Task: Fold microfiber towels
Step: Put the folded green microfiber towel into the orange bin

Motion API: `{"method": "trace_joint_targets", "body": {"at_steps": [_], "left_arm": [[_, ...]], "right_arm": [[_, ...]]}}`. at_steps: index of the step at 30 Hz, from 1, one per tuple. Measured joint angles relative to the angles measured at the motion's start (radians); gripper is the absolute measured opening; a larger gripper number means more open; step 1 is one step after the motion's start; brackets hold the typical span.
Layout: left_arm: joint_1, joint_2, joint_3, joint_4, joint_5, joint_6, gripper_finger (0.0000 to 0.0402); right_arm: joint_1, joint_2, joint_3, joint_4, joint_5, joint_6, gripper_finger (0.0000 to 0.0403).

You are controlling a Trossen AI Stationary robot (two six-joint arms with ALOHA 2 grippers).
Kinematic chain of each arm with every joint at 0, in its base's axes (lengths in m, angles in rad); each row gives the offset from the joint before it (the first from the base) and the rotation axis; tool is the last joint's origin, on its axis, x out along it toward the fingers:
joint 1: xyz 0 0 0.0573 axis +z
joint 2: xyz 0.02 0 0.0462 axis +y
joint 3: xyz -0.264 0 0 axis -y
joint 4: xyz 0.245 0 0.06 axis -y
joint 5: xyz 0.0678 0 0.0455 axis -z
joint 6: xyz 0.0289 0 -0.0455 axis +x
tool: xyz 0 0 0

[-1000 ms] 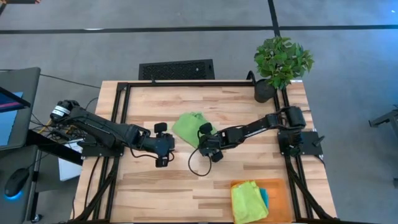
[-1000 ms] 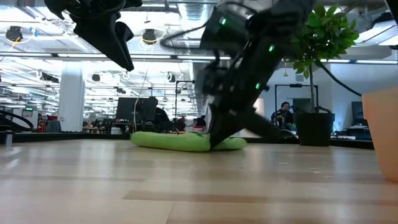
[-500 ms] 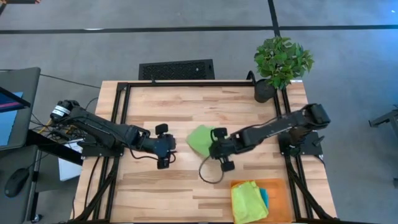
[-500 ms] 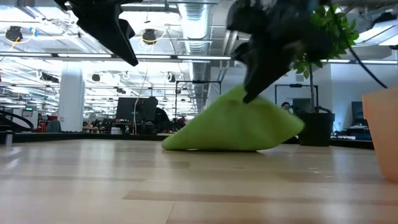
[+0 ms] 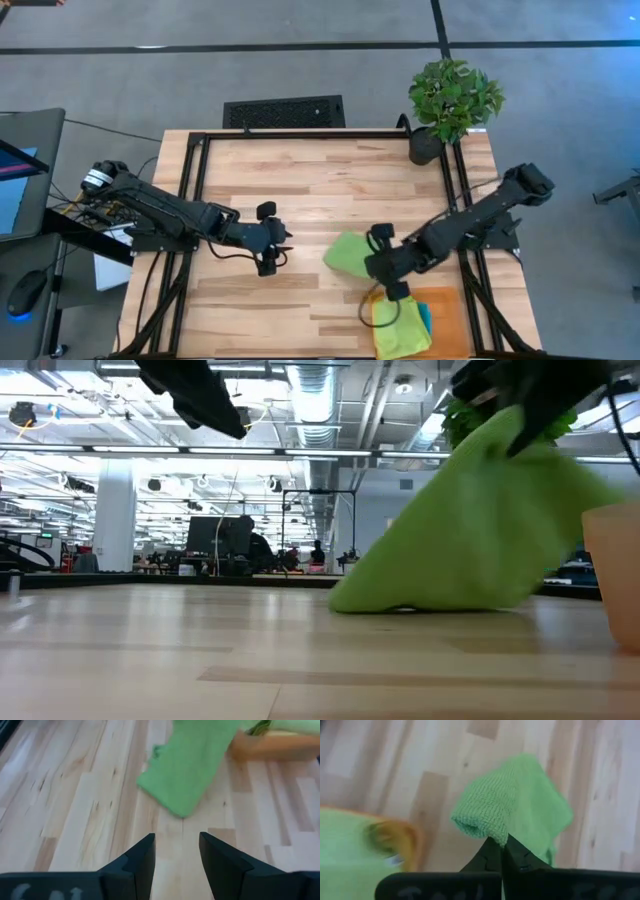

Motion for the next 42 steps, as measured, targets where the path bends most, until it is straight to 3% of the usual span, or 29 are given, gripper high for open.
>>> {"method": "trace_joint_targets", "body": {"at_steps": [9, 20, 28, 35, 42], "left_arm": [[-0.024, 0.022, 0.0, 0.156, 0.001, 0.086, 0.0145], [-0.028, 0.227, 0.0, 0.42, 0.002, 0.226, 0.0145], [-0.028, 0.263, 0.0, 0.529, 0.003, 0.267, 0.0145], [-0.028, 0.263, 0.0, 0.593, 0.027, 0.293, 0.0145], [-0.028, 0.263, 0.0, 0.603, 0.035, 0.304, 0.0145]], "right_arm": [[0.161, -0.079, 0.001, -0.051, 0.007, 0.231, 0.0006], [0.351, -0.079, 0.001, -0.045, 0.029, 0.563, 0.0005], [0.484, -0.077, 0.001, 0.003, 0.028, 0.772, 0.0005], [0.531, 0.025, 0.001, 0.082, 0.025, 0.825, 0.0006], [0.53, 0.157, 0.001, 0.196, -0.061, 0.831, 0.0007]]}}
